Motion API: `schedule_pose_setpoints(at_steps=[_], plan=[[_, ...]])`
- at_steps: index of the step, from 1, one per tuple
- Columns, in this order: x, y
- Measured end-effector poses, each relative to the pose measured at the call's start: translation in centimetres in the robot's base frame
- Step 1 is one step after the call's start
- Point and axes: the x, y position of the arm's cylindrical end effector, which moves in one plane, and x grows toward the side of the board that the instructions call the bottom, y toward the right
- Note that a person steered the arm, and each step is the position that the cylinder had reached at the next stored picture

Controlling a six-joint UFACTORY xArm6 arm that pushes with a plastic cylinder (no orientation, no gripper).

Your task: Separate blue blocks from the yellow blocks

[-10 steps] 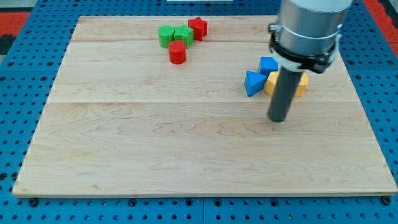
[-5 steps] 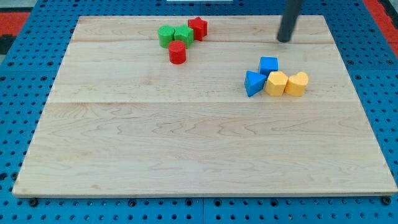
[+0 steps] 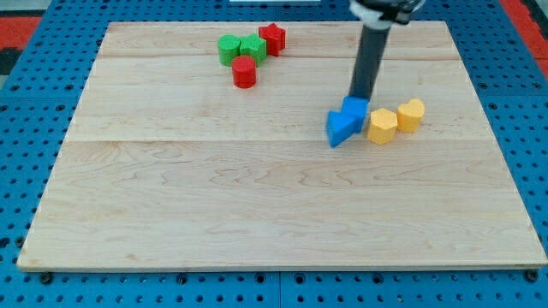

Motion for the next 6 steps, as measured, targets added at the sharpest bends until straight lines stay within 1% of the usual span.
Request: schedule_pose_setpoints(at_steps=[1, 2, 3, 4, 5, 6], plan=[[4.4, -3.9], [8.8, -5.5], [8.5, -7.6], [3.9, -9.2], [-1.7, -8.5], [-7.6, -3.6]])
